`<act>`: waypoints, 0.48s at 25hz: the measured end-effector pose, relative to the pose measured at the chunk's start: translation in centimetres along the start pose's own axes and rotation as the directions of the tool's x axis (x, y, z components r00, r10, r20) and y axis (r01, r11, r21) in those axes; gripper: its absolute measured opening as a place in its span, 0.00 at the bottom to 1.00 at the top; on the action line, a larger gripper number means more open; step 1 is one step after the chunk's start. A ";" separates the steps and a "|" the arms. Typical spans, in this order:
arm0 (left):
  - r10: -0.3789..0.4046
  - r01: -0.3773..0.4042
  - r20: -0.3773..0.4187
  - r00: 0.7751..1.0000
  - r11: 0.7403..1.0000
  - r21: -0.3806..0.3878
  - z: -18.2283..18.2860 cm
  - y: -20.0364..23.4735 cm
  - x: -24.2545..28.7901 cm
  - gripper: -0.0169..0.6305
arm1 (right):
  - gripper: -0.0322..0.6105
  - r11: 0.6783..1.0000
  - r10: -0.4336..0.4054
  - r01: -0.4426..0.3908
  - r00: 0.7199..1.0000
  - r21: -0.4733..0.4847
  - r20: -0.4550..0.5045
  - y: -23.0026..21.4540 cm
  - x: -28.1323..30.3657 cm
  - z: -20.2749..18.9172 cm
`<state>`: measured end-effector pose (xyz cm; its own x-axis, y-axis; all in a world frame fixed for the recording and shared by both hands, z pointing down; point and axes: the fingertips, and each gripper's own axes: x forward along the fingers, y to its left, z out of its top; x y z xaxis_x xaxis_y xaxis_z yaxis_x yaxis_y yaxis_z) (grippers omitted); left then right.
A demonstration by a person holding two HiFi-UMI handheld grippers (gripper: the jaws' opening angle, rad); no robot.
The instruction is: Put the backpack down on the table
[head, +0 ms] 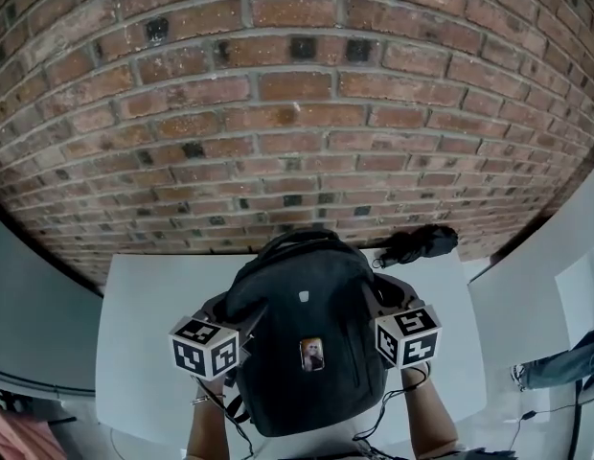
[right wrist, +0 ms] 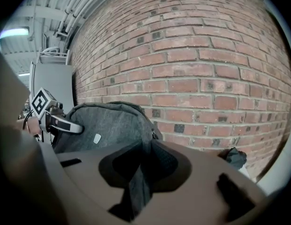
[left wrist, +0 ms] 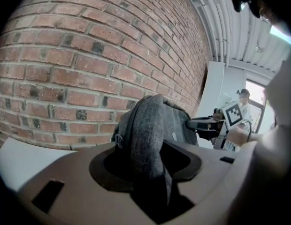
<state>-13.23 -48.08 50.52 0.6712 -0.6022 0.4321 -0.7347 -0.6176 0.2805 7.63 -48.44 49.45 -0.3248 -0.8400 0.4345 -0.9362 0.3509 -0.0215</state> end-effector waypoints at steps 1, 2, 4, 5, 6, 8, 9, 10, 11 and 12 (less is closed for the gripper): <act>0.001 -0.001 -0.005 1.000 1.000 -0.003 -0.1 0.2 0.3 0.34 | 0.15 1.000 0.001 -0.001 1.000 0.002 -0.004 -0.1 0.3 -0.1; 0.003 -0.003 -0.011 1.000 1.000 -0.005 -0.2 0.5 0.6 0.35 | 0.15 1.000 0.003 -0.003 1.000 0.005 -0.008 -0.2 0.6 -0.3; 0.009 -0.009 -0.023 1.000 1.000 -0.010 -0.5 0.8 1.1 0.35 | 0.15 1.000 0.006 -0.006 1.000 0.012 -0.017 -0.4 1.2 -0.7; 0.012 -0.013 -0.030 0.999 1.000 -0.011 -0.7 1.0 1.4 0.35 | 0.15 1.000 0.008 -0.007 1.000 0.017 -0.021 -0.5 1.4 -0.9; 0.015 -0.015 -0.036 0.999 1.000 -0.012 -0.9 1.1 1.6 0.35 | 0.15 1.000 0.010 -0.009 1.000 0.022 -0.025 -0.6 1.7 -1.2; 0.018 -0.019 -0.050 0.999 1.000 -0.018 -1.3 1.4 2.1 0.35 | 0.15 0.999 0.016 -0.015 0.999 0.030 -0.034 -0.9 2.3 -1.7; 0.020 -0.021 -0.058 0.998 1.000 -0.023 -1.5 1.6 2.4 0.35 | 0.15 0.999 0.019 -0.017 0.999 0.033 -0.039 -1.0 2.6 -2.0; 0.020 -0.022 -0.066 0.998 0.999 -0.028 -1.8 1.8 2.6 0.35 | 0.15 0.999 0.022 -0.020 0.999 0.035 -0.044 -1.0 2.9 -2.3; 0.021 -0.023 -0.074 0.997 0.999 -0.033 -2.0 2.0 2.9 0.35 | 0.15 0.999 0.025 -0.023 0.998 0.037 -0.050 -1.1 3.2 -2.5; 0.021 -0.024 -0.081 0.997 0.999 -0.038 -2.3 2.2 3.1 0.35 | 0.15 0.999 0.027 -0.025 0.998 0.040 -0.055 -1.2 3.5 -2.8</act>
<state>-12.98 -50.16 54.46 0.6454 -0.5724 0.5058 -0.7540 -0.5833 0.3021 7.97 -50.64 53.55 -0.3425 -0.8059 0.4830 -0.9323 0.3551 -0.0686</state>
